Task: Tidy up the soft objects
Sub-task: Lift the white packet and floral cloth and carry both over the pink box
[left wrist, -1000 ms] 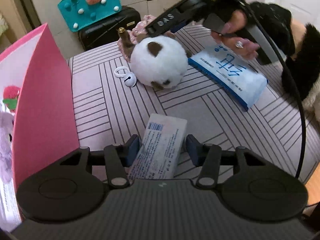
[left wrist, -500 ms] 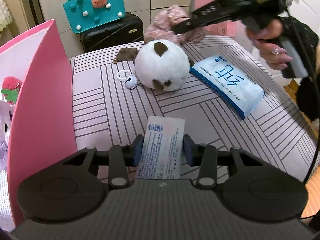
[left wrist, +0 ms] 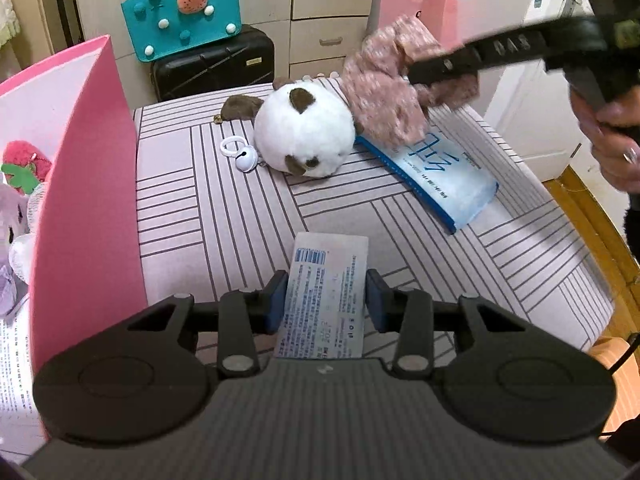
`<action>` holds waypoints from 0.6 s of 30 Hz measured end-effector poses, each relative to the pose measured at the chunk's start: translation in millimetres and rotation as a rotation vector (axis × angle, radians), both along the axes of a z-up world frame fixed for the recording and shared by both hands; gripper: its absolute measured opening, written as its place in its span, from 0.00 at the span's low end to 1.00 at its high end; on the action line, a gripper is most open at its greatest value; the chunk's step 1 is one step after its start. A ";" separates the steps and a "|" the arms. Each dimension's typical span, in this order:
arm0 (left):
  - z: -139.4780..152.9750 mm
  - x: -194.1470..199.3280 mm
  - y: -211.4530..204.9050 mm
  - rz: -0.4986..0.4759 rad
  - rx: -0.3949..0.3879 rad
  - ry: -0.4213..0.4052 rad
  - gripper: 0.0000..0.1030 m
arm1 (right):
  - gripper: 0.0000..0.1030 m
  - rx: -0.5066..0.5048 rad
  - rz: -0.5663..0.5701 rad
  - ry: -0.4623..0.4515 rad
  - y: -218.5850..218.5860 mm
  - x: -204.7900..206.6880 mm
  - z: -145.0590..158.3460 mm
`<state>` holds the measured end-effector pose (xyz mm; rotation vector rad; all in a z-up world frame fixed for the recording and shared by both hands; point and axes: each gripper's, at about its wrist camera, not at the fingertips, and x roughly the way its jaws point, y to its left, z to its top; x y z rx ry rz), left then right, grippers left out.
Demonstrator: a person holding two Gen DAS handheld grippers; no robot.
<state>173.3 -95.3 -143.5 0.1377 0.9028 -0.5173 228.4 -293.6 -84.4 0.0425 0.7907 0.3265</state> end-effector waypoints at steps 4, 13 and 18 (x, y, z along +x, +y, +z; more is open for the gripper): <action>7.3 -6.3 6.0 0.003 -0.016 0.001 0.38 | 0.19 -0.014 -0.018 0.052 1.5 -28.4 -9.0; 23.8 -27.4 13.3 -0.030 -0.037 -0.003 0.38 | 0.19 0.053 0.043 0.160 13.4 -80.5 -21.8; 34.4 -40.4 15.5 -0.066 -0.034 0.004 0.38 | 0.19 0.060 0.076 0.185 20.6 -99.8 -15.7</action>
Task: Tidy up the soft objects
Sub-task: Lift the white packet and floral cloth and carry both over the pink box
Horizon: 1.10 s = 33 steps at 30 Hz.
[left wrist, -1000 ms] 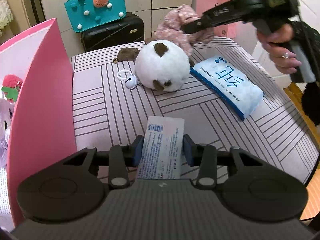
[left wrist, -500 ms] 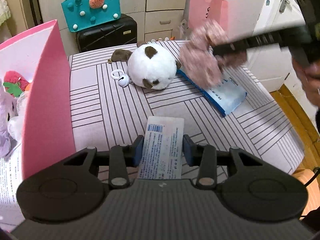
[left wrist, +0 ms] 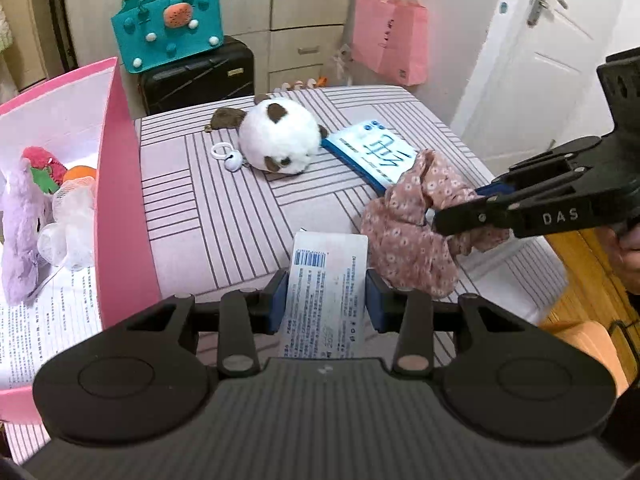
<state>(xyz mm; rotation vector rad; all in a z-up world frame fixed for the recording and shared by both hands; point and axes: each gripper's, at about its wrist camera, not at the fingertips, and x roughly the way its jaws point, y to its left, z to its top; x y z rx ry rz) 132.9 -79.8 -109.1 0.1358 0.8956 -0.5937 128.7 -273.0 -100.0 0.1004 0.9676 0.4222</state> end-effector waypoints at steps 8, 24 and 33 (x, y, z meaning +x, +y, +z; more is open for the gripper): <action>26.5 -23.1 4.7 -0.094 0.074 -0.034 0.38 | 0.19 -0.005 0.058 0.011 16.6 -28.7 25.8; 96.2 -59.0 69.9 -0.066 0.022 -0.150 0.38 | 0.20 0.018 0.205 -0.108 58.1 -41.5 102.6; 102.1 -38.9 124.8 0.091 -0.073 -0.187 0.38 | 0.20 0.045 0.342 -0.190 119.2 -6.8 128.9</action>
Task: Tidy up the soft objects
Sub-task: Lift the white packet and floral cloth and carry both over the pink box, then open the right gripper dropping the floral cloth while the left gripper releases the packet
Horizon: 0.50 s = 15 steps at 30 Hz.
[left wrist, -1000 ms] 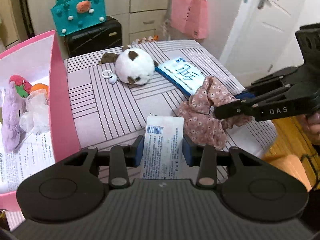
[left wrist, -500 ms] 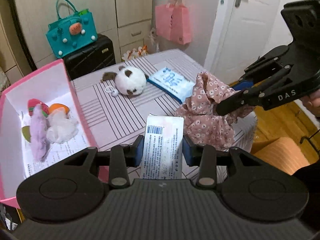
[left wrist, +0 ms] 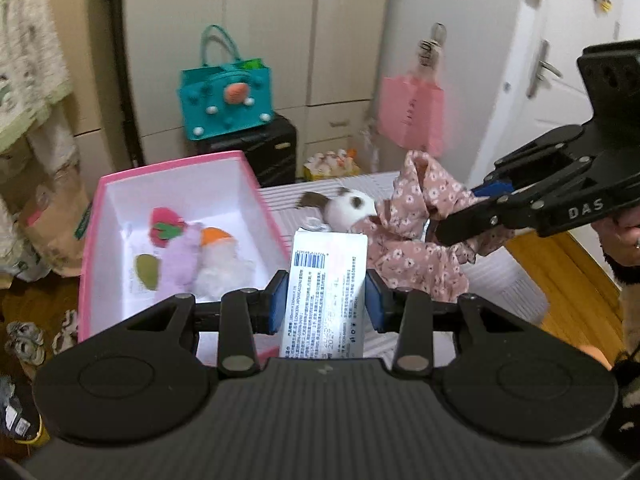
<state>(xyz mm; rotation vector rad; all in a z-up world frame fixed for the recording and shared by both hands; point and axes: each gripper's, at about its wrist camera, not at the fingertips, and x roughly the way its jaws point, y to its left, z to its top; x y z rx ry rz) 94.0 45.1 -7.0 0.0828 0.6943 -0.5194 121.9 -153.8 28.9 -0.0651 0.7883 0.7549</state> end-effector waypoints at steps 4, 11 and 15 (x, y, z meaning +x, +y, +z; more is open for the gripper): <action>2.9 14.9 21.4 0.052 0.002 -0.018 0.38 | 0.21 -0.008 0.038 -0.037 28.8 24.4 7.6; -4.8 64.3 45.8 0.142 0.076 -0.031 0.38 | 0.21 -0.078 0.015 -0.075 74.3 80.8 -2.1; -20.8 108.1 47.0 0.161 0.125 0.017 0.38 | 0.21 -0.109 -0.024 -0.069 92.2 115.4 -16.1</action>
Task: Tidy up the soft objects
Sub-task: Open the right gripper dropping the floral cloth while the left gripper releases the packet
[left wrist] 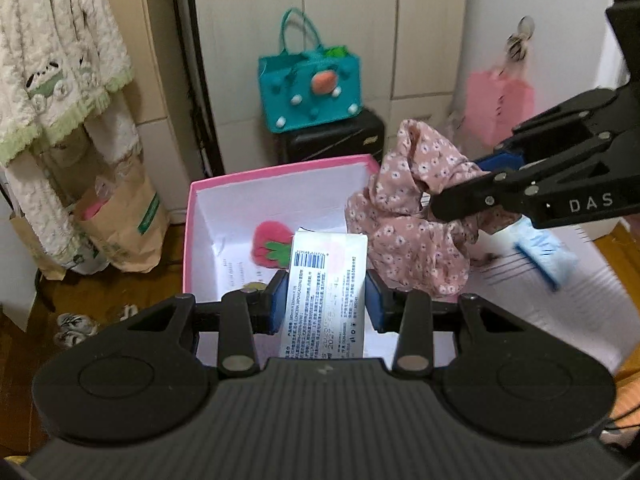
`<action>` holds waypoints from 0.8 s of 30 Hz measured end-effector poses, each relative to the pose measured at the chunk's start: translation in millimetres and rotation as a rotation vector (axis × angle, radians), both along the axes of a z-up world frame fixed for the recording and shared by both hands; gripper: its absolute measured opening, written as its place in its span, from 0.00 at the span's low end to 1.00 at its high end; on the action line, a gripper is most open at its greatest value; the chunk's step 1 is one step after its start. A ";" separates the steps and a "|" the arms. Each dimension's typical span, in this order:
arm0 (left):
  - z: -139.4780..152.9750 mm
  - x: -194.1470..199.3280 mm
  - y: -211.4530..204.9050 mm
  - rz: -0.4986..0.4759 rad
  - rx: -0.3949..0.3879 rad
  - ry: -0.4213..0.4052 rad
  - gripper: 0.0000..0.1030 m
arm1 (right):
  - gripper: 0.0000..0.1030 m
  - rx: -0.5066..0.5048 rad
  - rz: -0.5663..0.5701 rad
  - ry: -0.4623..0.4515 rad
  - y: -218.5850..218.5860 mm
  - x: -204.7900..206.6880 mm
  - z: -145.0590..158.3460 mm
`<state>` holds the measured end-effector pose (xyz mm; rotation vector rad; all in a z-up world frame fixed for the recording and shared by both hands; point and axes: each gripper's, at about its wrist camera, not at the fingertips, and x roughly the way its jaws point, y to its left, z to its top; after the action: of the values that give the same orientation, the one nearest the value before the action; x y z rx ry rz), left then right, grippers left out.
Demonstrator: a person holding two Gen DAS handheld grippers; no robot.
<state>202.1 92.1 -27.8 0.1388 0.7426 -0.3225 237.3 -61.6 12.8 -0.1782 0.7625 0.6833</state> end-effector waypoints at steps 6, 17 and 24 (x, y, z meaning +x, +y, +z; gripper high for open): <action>-22.7 52.9 -0.2 0.018 0.005 0.083 0.38 | 0.24 -0.028 -0.042 0.064 20.7 45.3 -29.5; -63.6 83.1 -5.2 0.017 -0.119 0.267 0.38 | 0.26 -0.109 -0.103 0.108 36.3 75.5 -64.7; -62.5 82.7 -9.7 0.047 -0.146 0.276 0.39 | 0.50 -0.114 -0.123 0.070 39.4 78.9 -56.9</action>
<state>284.8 82.4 -90.3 -0.0629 0.9903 -0.3539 316.2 -22.2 -44.1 -0.2100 0.8730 0.5319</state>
